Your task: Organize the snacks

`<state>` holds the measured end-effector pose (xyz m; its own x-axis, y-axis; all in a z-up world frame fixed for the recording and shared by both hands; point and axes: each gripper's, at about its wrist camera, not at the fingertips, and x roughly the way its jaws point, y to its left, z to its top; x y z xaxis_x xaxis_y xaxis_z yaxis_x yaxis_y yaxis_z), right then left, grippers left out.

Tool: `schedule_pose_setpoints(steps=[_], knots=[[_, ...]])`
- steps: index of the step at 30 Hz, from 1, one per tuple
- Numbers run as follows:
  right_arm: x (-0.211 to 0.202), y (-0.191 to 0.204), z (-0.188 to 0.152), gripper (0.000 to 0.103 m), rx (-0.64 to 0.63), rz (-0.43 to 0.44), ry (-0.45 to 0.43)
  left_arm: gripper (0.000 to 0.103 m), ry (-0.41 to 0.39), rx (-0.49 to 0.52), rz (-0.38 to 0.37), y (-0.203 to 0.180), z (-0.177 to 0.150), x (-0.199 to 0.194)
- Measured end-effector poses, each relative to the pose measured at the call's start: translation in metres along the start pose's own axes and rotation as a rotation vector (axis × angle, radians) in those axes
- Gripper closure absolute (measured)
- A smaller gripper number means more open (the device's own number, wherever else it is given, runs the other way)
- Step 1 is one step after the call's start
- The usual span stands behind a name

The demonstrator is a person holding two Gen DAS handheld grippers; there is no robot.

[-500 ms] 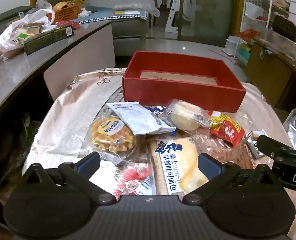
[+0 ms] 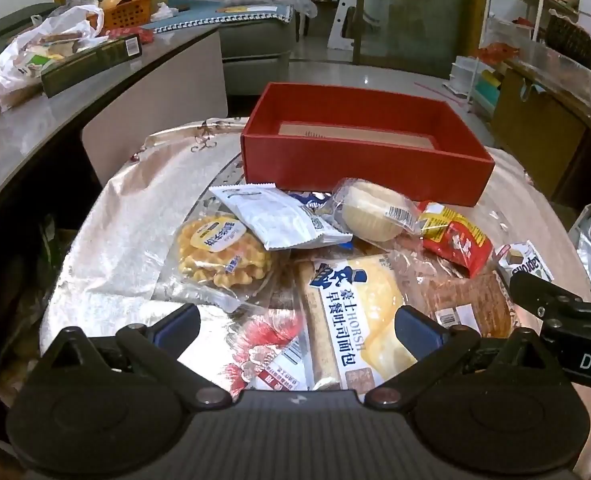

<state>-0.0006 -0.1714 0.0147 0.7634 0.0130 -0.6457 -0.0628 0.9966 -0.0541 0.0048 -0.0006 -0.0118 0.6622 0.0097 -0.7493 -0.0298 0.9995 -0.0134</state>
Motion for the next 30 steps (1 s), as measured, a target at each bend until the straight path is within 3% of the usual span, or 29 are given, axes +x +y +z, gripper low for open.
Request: schedule_pose_setpoints(steps=[30], knots=[[0.0087,0.0032,-0.0059,0.000,-0.006,0.010,0.061,0.005,0.053,0.017,0.028,-0.0017,-0.0043,0.0061]])
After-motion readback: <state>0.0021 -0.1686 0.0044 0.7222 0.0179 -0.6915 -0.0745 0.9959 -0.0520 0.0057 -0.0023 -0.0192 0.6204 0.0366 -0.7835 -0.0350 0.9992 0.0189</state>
